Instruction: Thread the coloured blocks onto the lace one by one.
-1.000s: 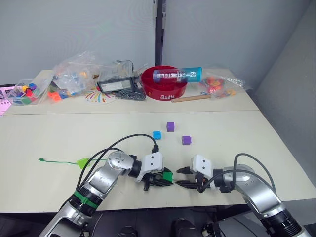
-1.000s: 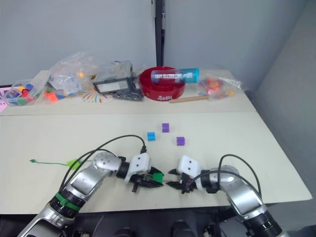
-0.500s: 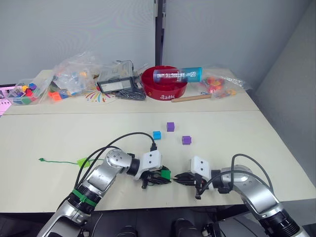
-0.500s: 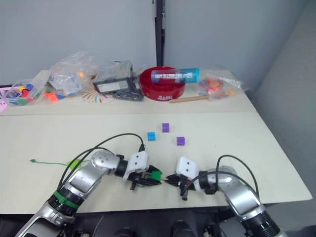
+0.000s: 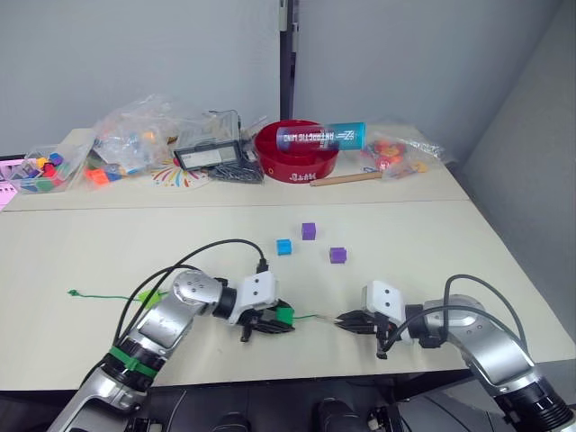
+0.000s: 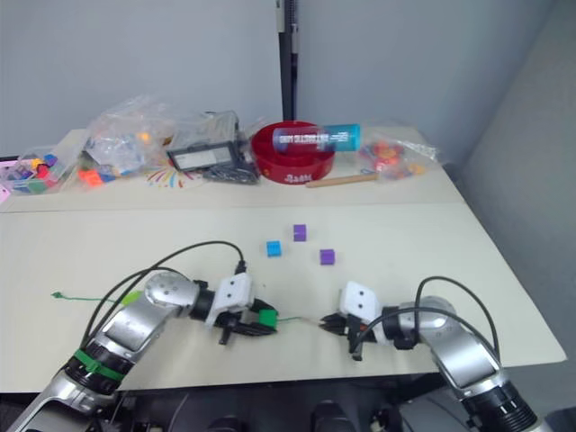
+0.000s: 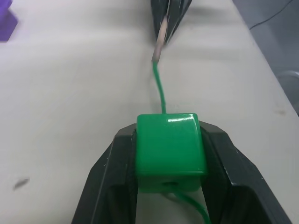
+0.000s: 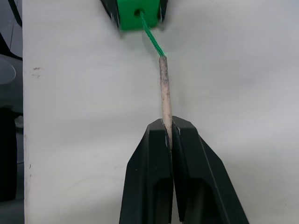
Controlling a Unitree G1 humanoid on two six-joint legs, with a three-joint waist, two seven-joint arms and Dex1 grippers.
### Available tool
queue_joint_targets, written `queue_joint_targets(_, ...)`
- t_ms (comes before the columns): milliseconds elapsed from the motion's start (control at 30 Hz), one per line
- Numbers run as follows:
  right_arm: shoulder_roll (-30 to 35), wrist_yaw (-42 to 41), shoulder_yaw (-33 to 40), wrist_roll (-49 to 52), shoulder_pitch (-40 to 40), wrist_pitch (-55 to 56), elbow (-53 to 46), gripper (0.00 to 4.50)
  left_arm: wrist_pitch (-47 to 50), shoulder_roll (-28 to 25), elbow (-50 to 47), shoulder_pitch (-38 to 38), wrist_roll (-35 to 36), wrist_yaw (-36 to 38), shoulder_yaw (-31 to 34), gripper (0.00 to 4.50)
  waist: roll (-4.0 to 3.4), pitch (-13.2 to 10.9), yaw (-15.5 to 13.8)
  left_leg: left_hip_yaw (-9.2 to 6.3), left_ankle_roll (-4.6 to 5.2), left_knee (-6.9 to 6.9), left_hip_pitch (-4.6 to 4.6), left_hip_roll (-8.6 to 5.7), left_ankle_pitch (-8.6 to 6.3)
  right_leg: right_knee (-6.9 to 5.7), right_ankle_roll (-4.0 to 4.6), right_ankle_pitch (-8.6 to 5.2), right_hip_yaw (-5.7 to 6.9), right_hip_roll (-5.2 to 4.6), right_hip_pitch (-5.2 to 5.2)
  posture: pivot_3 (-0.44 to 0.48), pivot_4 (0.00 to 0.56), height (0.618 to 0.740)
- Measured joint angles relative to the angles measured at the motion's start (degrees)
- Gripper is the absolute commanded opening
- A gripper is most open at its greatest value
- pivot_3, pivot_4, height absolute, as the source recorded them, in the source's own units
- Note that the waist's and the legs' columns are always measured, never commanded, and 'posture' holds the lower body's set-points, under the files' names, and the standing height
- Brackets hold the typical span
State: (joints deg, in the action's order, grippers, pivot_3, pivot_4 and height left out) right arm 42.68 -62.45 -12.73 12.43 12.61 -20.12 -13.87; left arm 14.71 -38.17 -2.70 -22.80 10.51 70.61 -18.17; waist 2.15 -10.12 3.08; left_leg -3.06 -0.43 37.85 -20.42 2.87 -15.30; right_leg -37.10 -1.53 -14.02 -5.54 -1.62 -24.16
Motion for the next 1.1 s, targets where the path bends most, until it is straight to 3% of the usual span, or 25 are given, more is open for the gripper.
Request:
queue_joint_targets(133,1.01,-1.48,0.40,0.02,0.70,1.78,2.66,0.00,-4.68,-9.98,3.65,5.36,3.20,4.07,8.36,1.23,-0.01,-0.01,0.96,0.01,0.00,-0.06,0.07,0.09,0.00,-0.02,0.01,-0.03,0.01,0.07,-0.02,0.000,0.150,0.731)
queue_joint_targets(233,1.04,-2.34,0.23,0.00,0.77,2.68,3.36,0.00,-8.77,-14.09,9.76,6.38,3.50,6.60,12.33,1.23,-0.07,-0.05,0.88,0.03,0.00,-0.06,0.08,0.08,0.00,-0.03,-0.03,-0.06,0.02,0.05,-0.01,0.000,0.150,0.731)
queue_joint_targets(500,-0.60,-3.77,-1.85,-0.66,3.04,3.78,4.55,0.00,-22.17,-18.88,28.10,4.27,3.41,13.38,16.22,1.23,-0.09,-0.05,1.01,0.08,0.01,-0.06,0.09,0.11,-0.01,-0.07,0.03,-0.05,0.01,0.08,-0.05,0.000,0.150,0.731)
queue_joint_targets(667,-2.51,-3.89,-3.68,-1.71,5.67,4.63,5.78,0.00,-25.46,-18.86,31.18,3.34,3.09,14.47,16.48,1.23,-0.11,-0.06,0.95,0.07,0.01,-0.06,0.09,0.11,-0.01,-0.10,0.04,-0.04,0.01,0.09,-0.06,0.000,0.150,0.731)
queue_joint_targets(700,-2.81,-3.93,-3.98,-2.02,6.17,4.83,6.20,0.00,-25.71,-18.86,31.34,3.32,3.09,14.53,16.55,2.03,-0.11,-0.06,0.93,0.08,0.01,-0.06,0.08,0.11,-0.01,-0.10,0.05,-0.04,0.01,0.09,-0.07,0.000,0.150,0.731)
queue_joint_targets(767,-3.03,-4.03,-4.43,-2.18,6.51,4.94,6.73,0.00,-24.72,-18.90,31.44,3.47,2.84,14.57,16.67,2.42,-0.11,-0.06,0.90,0.08,0.01,-0.06,0.06,0.11,-0.01,-0.09,0.11,0.00,0.01,0.08,-0.07,0.000,0.150,0.731)
queue_joint_targets(900,-3.86,-4.49,-4.71,-2.28,7.14,5.25,7.86,0.00,-21.17,-18.97,28.34,3.71,3.04,14.80,17.10,3.76,-0.10,-0.09,0.70,0.05,0.01,-0.02,-0.12,0.11,-0.01,-0.09,0.13,0.01,0.04,0.05,-0.19,0.000,0.150,0.731)
queue_joint_targets(1100,-4.20,-4.92,-4.91,-2.43,8.46,5.37,8.25,0.00,-9.89,-21.24,18.60,1.23,6.85,15.16,18.97,3.76,-0.04,-0.13,0.26,0.03,0.01,0.00,-0.25,0.10,-0.01,-0.07,0.13,0.02,0.10,0.02,-0.23,0.000,0.150,0.731)
